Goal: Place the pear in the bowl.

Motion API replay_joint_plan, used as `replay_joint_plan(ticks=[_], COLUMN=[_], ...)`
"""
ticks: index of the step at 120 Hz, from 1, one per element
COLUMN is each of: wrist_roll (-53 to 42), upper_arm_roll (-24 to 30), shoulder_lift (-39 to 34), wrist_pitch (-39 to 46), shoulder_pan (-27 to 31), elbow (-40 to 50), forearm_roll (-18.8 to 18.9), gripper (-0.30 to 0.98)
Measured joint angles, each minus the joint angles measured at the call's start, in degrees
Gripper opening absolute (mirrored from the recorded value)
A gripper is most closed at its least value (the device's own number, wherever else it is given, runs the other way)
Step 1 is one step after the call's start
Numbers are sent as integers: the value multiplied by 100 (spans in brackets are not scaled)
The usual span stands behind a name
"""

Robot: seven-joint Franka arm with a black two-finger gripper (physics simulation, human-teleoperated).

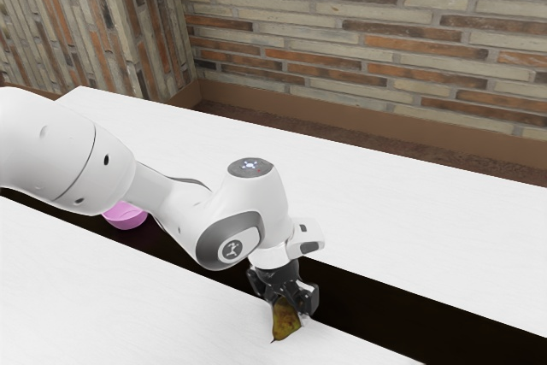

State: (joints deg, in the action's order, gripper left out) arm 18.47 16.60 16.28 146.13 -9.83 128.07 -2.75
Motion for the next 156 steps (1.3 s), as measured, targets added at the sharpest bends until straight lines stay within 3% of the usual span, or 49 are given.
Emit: replay_joint_plan(ticks=[48, 66, 98, 123, 156], wrist_roll=[197, 248, 80, -213, -676], upper_arm_roll=[-399, -880, -2270, -3151, -3851], shoulder_lift=[-741, -1163, -1418, -1409, -968], wrist_pitch=[-506, -965, -1512, -1716, -1795], shoulder_pan=[2, 1, 19, 149, 21], elbow=[-14, -25, -34, -76, -622], forearm_roll=[113, 145, 153, 152, 149], gripper=[21, 20, 20, 20, 20])
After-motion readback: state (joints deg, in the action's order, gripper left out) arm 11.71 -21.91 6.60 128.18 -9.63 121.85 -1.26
